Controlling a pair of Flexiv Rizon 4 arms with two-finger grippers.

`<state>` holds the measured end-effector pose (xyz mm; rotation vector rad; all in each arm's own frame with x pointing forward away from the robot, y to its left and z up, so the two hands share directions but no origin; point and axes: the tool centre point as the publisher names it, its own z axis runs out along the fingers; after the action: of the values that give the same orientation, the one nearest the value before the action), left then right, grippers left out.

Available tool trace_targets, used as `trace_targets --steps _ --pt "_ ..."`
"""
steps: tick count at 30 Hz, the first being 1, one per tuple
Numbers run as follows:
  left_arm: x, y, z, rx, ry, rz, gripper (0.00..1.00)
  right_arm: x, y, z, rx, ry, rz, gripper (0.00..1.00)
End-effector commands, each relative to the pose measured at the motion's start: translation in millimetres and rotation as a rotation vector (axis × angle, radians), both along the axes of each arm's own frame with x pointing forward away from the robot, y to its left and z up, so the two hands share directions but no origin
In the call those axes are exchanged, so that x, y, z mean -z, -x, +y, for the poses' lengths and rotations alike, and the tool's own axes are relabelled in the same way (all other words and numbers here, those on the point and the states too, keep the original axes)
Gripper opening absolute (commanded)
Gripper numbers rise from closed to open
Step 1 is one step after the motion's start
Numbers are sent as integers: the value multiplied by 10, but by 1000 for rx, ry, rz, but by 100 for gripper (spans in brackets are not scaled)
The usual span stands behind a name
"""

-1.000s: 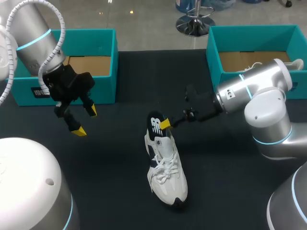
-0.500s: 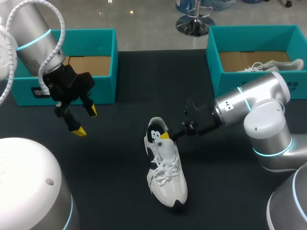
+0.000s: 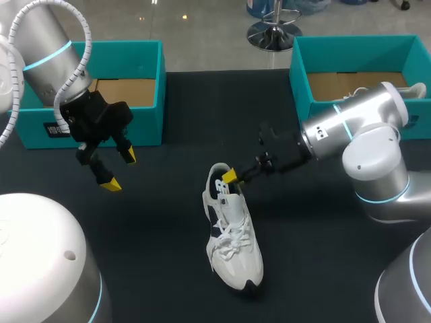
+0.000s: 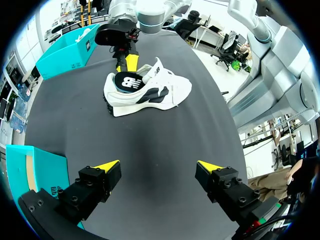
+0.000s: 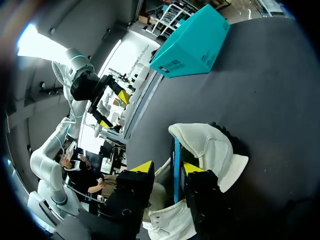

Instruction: Take the shoe out of the shoebox, open the shoe tongue, remove and reinsert the insole, then place the shoe into the shoebox

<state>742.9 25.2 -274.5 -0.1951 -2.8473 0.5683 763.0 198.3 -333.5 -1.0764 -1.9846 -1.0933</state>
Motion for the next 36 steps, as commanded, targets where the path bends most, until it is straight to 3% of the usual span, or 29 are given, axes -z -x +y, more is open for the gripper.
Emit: trace_targets --steps 1,7,15,21,23,24,25,36 --pt "1 1 3 1 -2 0 100 15 -51 36 -11 17 8 0" --pt "1 1 3 1 -2 0 100 53 17 32 -12 25 25 0" --pt "1 1 3 1 -2 0 100 205 291 54 -4 23 94 0" --pt "1 1 3 1 -2 0 100 246 335 68 1 24 112 0" --pt "1 1 3 1 -2 0 100 228 311 62 8 23 111 32" --pt "1 1 3 1 -2 0 100 200 291 59 11 26 105 71" --pt "1 1 3 1 -2 0 100 171 283 69 11 29 101 98" --pt "1 1 3 1 -2 0 100 -271 76 -31 30 70 -20 100"
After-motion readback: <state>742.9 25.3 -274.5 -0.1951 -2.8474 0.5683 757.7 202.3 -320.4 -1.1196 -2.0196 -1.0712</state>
